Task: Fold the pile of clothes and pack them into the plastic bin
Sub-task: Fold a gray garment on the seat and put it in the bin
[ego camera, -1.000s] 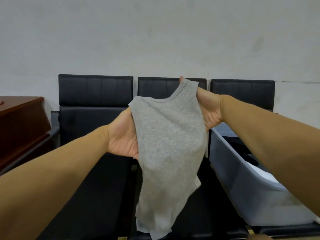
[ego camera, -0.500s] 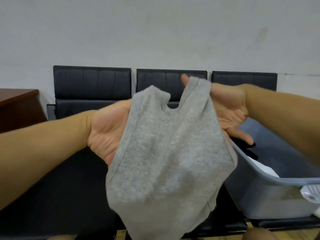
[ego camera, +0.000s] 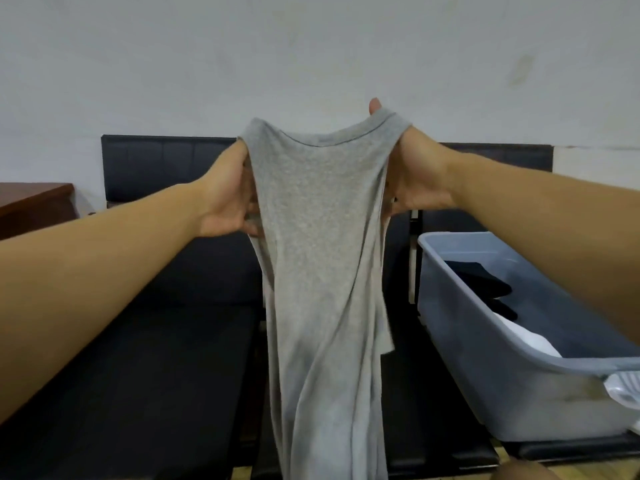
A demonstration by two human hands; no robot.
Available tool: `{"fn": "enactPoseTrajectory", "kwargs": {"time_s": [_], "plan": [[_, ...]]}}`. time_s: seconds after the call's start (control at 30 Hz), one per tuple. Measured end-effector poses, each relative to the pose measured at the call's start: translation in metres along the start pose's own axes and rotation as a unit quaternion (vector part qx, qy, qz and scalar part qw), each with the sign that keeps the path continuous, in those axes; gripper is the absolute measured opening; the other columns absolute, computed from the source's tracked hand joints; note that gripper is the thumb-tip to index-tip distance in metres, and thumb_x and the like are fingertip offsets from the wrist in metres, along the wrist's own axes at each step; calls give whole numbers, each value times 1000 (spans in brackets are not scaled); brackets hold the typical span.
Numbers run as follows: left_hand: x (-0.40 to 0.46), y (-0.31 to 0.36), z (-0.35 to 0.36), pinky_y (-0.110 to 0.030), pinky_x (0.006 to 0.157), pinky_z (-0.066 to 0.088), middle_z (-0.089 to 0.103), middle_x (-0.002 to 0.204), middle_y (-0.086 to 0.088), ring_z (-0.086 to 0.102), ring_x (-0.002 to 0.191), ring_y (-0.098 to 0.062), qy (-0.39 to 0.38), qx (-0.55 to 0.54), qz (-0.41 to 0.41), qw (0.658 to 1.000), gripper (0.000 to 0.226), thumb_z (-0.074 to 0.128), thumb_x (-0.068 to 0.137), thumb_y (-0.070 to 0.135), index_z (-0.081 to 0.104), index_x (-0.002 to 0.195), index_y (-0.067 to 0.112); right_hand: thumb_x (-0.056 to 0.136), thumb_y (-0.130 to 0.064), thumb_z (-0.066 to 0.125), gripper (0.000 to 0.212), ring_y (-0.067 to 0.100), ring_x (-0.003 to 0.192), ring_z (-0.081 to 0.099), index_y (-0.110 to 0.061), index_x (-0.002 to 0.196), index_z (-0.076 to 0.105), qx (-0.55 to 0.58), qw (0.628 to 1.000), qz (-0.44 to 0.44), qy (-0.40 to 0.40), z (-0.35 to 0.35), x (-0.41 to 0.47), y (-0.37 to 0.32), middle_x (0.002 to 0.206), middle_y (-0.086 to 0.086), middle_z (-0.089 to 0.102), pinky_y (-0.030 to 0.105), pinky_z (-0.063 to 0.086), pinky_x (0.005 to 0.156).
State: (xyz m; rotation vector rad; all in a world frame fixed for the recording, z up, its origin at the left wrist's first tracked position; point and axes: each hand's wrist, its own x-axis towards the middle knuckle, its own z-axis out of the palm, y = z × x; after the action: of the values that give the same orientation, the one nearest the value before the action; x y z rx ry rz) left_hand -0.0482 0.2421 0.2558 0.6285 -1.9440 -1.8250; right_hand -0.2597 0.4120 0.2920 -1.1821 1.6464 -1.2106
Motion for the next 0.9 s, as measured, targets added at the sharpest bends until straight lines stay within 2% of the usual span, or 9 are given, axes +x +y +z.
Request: {"fn": "enactPoseTrajectory", "kwargs": {"time_s": [0.1,0.17,0.23,0.33,0.47,0.6,0.7,0.8,0.9], "plan": [[6,3,-2,-43,86,44,59,72,3,50,68,-19,27,32,20,999,75,25,93,76,70,101,17,80,-94,23,101,33,117,63,-19,137,61,-53,998,-23,34,-2,8,-1,135,18,62,55,51,98],[9,7,2,-47,98,44,68,85,2,58,76,-20,80,80,49,992,79,23,95,75,67,122,15,80,-93,25,102,36,125,60,-18,140,58,-58,995,-54,58,-7,12,-4,137,17,61,56,47,104],[14,12,6,-43,93,49,72,104,0,65,89,-20,132,92,88,983,71,21,97,73,68,117,23,77,-93,31,95,25,122,64,-25,135,61,-39,990,-100,87,-10,16,-6,131,4,68,51,46,108],[19,23,12,-40,89,53,71,102,2,67,87,-17,146,88,109,979,77,17,95,77,61,132,27,62,-98,41,99,22,125,63,-32,134,57,-46,981,-150,112,-13,23,-13,138,3,63,44,47,109],[21,40,15,-34,89,48,70,114,2,65,103,-19,136,167,139,967,73,12,97,73,64,122,30,87,-85,29,87,25,128,59,-23,143,49,-87,968,-182,153,-15,23,-28,146,14,54,36,48,108],[23,40,6,-43,98,52,75,111,0,69,104,-22,150,175,144,962,79,14,94,77,69,121,27,89,-83,26,67,19,120,64,-35,123,57,-125,966,-173,145,-19,18,-27,140,8,60,30,51,97],[26,25,2,-44,99,51,74,113,0,68,107,-22,131,180,117,968,79,17,92,80,68,122,28,83,-89,29,86,22,125,61,-31,142,50,-125,972,-143,137,-24,23,-11,142,4,59,40,48,106],[36,7,-1,-45,101,49,74,113,1,68,108,-21,124,176,86,973,77,19,91,81,68,121,30,72,-94,37,94,19,113,68,-27,133,64,-106,978,-117,134,-29,36,11,124,0,72,45,48,106],[55,-17,-3,-42,101,48,73,114,3,67,109,-18,123,174,67,975,74,18,92,80,67,121,32,65,-96,46,105,31,118,65,-17,132,66,-81,981,-95,150,-34,61,37,127,12,69,46,49,106]]}}
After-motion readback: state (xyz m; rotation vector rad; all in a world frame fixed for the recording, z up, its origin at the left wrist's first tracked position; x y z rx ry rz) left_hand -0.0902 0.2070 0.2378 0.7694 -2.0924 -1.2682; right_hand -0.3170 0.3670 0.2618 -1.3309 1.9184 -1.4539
